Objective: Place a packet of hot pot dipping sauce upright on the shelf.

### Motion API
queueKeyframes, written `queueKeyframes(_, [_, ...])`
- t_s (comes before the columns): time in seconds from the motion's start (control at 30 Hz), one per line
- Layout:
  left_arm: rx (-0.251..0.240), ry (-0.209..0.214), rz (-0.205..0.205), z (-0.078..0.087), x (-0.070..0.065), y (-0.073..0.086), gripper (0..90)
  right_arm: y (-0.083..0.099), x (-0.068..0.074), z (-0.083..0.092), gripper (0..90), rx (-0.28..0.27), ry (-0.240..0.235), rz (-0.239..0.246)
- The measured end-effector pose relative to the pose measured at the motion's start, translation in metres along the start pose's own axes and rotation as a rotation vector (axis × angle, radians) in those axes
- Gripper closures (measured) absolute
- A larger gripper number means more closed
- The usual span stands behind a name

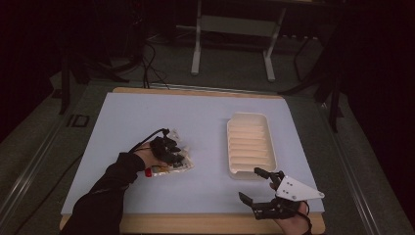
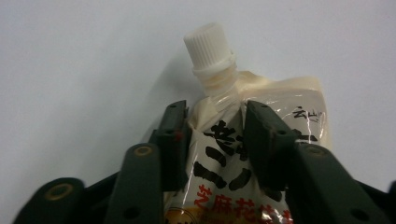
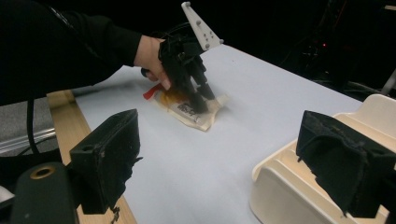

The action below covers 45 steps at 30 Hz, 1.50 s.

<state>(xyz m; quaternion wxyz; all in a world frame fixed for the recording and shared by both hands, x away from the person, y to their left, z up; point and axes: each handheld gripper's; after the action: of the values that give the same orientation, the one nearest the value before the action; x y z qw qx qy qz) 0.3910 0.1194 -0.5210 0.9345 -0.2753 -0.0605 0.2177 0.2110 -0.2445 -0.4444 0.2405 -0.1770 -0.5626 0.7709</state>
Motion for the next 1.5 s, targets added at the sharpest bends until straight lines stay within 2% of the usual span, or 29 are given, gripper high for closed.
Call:
queueKeyframes(0.1, [0.008, 0.007, -0.013, 0.001, -0.001, -0.001, 75.5, -0.001, 0.001, 0.001, 13.6, -0.001, -0.001, 0.003])
queueKeyframes(0.2, [-0.019, -0.007, -0.06, 0.001, -0.006, 0.003, 79.7, -0.001, 0.001, 0.001, 13.7, -0.001, -0.002, 0.002])
queueKeyframes(0.27, [-0.014, -0.005, -0.064, 0.002, -0.006, 0.003, 81.3, 0.0, 0.0, 0.0, 13.6, 0.002, -0.003, -0.002])
queueKeyframes(0.33, [-0.016, -0.003, -0.049, 0.003, -0.007, 0.002, 82.3, 0.0, 0.001, 0.0, 13.6, 0.003, -0.003, -0.001])
queueKeyframes(0.4, [-0.017, -0.008, -0.063, 0.004, -0.007, 0.002, 83.3, 0.0, 0.001, 0.0, 13.6, 0.003, -0.002, -0.001])
queueKeyframes(0.47, [-0.018, -0.008, -0.047, 0.006, -0.007, 0.001, 83.9, 0.0, 0.001, 0.0, 13.8, 0.002, -0.001, -0.001])
queueKeyframes(0.5, [-0.021, -0.02, -0.045, 0.01, -0.008, 0.0, 84.2, 0.0, 0.0, 0.0, 14.2, 0.004, -0.002, -0.004])
queueKeyframes(0.67, [-0.045, -0.031, -0.055, 0.019, -0.011, 0.001, 86.2, 0.0, 0.0, 0.0, 14.2, 0.003, -0.004, -0.006])
queueKeyframes(0.7, [-0.059, -0.037, -0.037, 0.023, -0.012, 0.001, 86.4, -0.001, 0.0, 0.0, 14.3, 0.005, -0.007, -0.006])
queueKeyframes(0.73, [-0.059, -0.037, -0.037, 0.023, -0.012, 0.001, 86.4, -0.001, 0.0, 0.0, 14.2, 0.006, -0.005, -0.004])
queueKeyframes(0.77, [-0.071, -0.048, -0.041, 0.026, -0.013, 0.002, 86.4, -0.001, 0.0, 0.0, 14.2, 0.006, -0.005, -0.004])
queueKeyframes(0.8, [-0.098, -0.042, -0.026, 0.032, -0.015, 0.004, 86.6, 0.0, 0.0, 0.0, 14.2, 0.009, 0.0, 0.004])
queueKeyframes(0.87, [-0.109, -0.045, -0.02, 0.035, -0.015, 0.004, 86.8, 0.0, 0.0, 0.0, 14.2, 0.009, 0.001, 0.001])
queueKeyframes(0.9, [-0.129, -0.032, -0.008, 0.039, -0.018, 0.005, 86.8, 0.0, -0.001, 0.0, 14.2, 0.008, 0.002, -0.003])
queueKeyframes(1.03, [-0.164, -0.049, 0.001, 0.051, -0.024, 0.005, 87.2, 0.0, -0.001, 0.0, 14.2, 0.006, 0.002, -0.01])
queueKeyframes(1.1, [-0.182, -0.028, 0.024, 0.057, -0.025, 0.004, 87.4, -0.001, -0.001, 0.001, 14.2, 0.005, 0.003, -0.009])
queueKeyframes(1.13, [-0.198, -0.041, 0.022, 0.06, -0.028, 0.004, 87.4, -0.001, -0.001, 0.001, 14.2, 0.003, 0.006, -0.006])
queueKeyframes(1.17, [-0.215, -0.032, 0.046, 0.062, -0.029, 0.003, 87.5, -0.001, -0.001, 0.001, 14.2, 0.001, 0.006, -0.006])
queueKeyframes(1.27, [-0.278, -0.023, 0.07, 0.069, -0.036, 0.0, 87.6, -0.001, -0.002, 0.001, 14.2, -0.001, 0.008, -0.011])
queueKeyframes(1.37, [-0.34, -0.034, 0.062, 0.073, -0.046, -0.004, 87.7, -0.002, -0.001, 0.002, 14.2, -0.005, 0.005, -0.013])
queueKeyframes(1.5, [-0.441, -0.056, 0.095, 0.075, -0.056, -0.007, 87.6, -0.002, -0.002, 0.001, 13.2, -0.001, -0.009, -0.02])
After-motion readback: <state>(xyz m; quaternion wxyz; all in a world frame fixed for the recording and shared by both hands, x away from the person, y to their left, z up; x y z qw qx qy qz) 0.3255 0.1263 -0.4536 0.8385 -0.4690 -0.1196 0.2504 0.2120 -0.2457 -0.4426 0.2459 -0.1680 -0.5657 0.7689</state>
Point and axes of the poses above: each handheld gripper's, and its own axes: z roughly backward along the jaws, y roughly out of its underside, x roughly to its left, and after that the axes turned 3 degrees about -z, right-handed
